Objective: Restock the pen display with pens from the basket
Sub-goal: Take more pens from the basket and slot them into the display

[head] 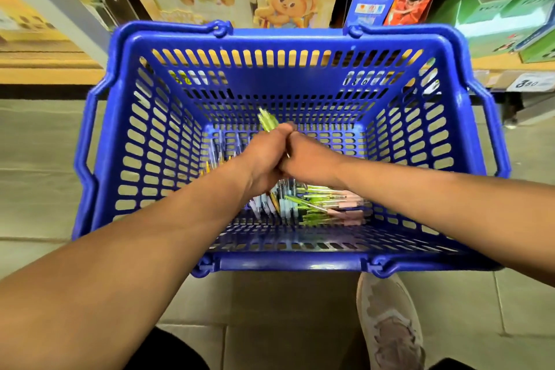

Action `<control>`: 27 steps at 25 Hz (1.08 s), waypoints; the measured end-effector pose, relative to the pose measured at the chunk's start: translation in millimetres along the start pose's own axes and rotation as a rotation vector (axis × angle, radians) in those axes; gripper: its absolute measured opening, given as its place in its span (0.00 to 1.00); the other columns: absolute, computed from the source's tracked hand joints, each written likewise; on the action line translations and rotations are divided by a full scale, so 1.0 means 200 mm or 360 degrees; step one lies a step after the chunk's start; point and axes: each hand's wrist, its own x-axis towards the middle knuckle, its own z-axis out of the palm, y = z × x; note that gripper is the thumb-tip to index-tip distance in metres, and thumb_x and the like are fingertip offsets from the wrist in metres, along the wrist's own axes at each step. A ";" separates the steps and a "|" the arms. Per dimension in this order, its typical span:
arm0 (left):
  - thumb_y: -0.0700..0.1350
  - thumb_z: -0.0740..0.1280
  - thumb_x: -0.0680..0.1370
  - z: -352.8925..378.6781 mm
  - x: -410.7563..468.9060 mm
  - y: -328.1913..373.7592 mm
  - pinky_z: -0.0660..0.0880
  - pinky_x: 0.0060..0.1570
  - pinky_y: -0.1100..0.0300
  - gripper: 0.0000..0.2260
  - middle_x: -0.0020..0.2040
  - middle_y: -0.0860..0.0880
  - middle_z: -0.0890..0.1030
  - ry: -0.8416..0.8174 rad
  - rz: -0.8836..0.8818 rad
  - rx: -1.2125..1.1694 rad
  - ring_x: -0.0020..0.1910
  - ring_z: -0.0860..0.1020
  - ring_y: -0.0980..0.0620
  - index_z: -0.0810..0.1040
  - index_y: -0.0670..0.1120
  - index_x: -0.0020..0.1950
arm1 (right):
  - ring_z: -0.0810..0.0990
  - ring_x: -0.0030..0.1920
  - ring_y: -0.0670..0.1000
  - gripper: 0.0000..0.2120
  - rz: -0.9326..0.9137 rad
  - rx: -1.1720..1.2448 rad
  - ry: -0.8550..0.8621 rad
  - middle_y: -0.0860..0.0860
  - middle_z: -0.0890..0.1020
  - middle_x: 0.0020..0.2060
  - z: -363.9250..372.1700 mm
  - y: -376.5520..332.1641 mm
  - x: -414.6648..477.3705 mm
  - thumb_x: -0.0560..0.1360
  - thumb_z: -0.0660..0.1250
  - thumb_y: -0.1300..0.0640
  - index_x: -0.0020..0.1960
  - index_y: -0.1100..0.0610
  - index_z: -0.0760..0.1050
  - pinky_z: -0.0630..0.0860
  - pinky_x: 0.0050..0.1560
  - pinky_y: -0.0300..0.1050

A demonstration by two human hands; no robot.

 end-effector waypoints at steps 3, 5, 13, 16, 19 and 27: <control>0.45 0.56 0.87 -0.01 0.02 0.01 0.79 0.53 0.40 0.12 0.49 0.38 0.79 0.0283 0.0101 0.0010 0.46 0.79 0.42 0.75 0.39 0.54 | 0.81 0.37 0.50 0.11 0.0036 0.0346 -0.0177 0.53 0.83 0.36 -0.02 0.02 -0.01 0.71 0.66 0.61 0.52 0.53 0.78 0.77 0.37 0.41; 0.44 0.54 0.87 -0.04 0.03 0.01 0.80 0.49 0.40 0.12 0.49 0.37 0.80 0.0355 0.0147 0.0072 0.44 0.81 0.38 0.73 0.38 0.57 | 0.84 0.47 0.52 0.09 0.0209 0.0620 -0.0091 0.53 0.86 0.42 -0.07 0.09 0.02 0.74 0.66 0.58 0.52 0.51 0.80 0.81 0.54 0.46; 0.41 0.56 0.86 -0.12 0.05 0.02 0.73 0.33 0.54 0.11 0.30 0.49 0.70 0.0309 0.0111 0.0158 0.28 0.69 0.52 0.72 0.43 0.46 | 0.61 0.76 0.62 0.42 0.0684 -0.1426 -0.0483 0.59 0.53 0.77 -0.03 0.44 0.08 0.76 0.69 0.59 0.80 0.53 0.46 0.74 0.65 0.53; 0.42 0.55 0.85 -0.12 0.04 0.02 0.72 0.31 0.56 0.11 0.30 0.50 0.69 0.0269 0.0085 0.0183 0.28 0.68 0.52 0.72 0.43 0.45 | 0.54 0.78 0.64 0.41 0.0620 -0.1553 -0.0417 0.61 0.47 0.79 0.05 0.45 0.08 0.74 0.63 0.70 0.80 0.57 0.46 0.70 0.71 0.55; 0.43 0.55 0.85 -0.12 0.03 0.02 0.72 0.30 0.57 0.11 0.29 0.50 0.69 0.0241 0.0085 0.0214 0.28 0.68 0.52 0.72 0.43 0.45 | 0.70 0.69 0.62 0.34 0.0401 -0.1564 -0.0311 0.63 0.63 0.72 0.03 0.49 0.08 0.72 0.65 0.71 0.75 0.62 0.59 0.75 0.67 0.52; 0.42 0.58 0.85 -0.12 0.01 0.02 0.72 0.28 0.59 0.10 0.31 0.49 0.69 0.0246 0.0082 0.0242 0.28 0.68 0.52 0.73 0.43 0.47 | 0.79 0.60 0.53 0.23 0.0541 -0.1474 -0.0549 0.58 0.77 0.61 -0.06 0.46 0.07 0.79 0.65 0.66 0.73 0.66 0.65 0.78 0.61 0.43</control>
